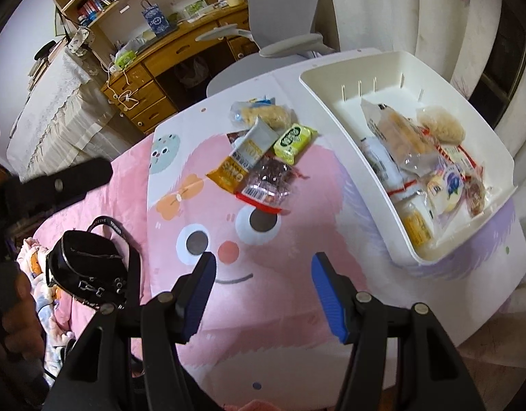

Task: Organize snacks
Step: 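Move both open tools back toward the remaining snacks, then grasp the white-and-orange stick packet with the left tool while the right tool reaches the dark packet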

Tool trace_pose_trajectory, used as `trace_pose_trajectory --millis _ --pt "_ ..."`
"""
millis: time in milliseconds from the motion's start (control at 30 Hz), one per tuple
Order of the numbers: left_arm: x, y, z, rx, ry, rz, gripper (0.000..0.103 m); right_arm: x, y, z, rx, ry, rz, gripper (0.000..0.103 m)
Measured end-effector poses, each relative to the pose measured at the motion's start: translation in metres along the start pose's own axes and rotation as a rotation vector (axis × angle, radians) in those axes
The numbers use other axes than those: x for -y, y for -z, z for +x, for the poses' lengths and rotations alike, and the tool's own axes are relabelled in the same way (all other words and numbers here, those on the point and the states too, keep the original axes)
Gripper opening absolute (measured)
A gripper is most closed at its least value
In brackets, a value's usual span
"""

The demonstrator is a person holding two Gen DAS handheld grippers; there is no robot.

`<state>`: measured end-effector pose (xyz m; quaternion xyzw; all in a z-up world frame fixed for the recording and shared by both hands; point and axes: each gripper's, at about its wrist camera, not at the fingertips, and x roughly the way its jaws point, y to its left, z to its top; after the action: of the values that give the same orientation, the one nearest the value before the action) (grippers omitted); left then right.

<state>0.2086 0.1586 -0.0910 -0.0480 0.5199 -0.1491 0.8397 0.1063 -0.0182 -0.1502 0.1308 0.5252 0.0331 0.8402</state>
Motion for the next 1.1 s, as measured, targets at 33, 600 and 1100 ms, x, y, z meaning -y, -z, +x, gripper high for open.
trace_pose_trajectory --millis 33,600,1100 --pt "0.000 -0.004 0.003 -0.005 -0.003 0.004 0.087 0.000 -0.001 0.002 0.007 0.004 -0.002 0.058" --pt "0.003 -0.054 0.142 -0.260 -0.058 0.091 0.086 -0.009 -0.035 0.092 0.144 0.079 -0.120 0.065" --pt "-0.011 -0.053 0.231 -0.390 -0.050 0.064 0.076 -0.010 -0.042 0.163 0.215 0.139 -0.341 0.066"
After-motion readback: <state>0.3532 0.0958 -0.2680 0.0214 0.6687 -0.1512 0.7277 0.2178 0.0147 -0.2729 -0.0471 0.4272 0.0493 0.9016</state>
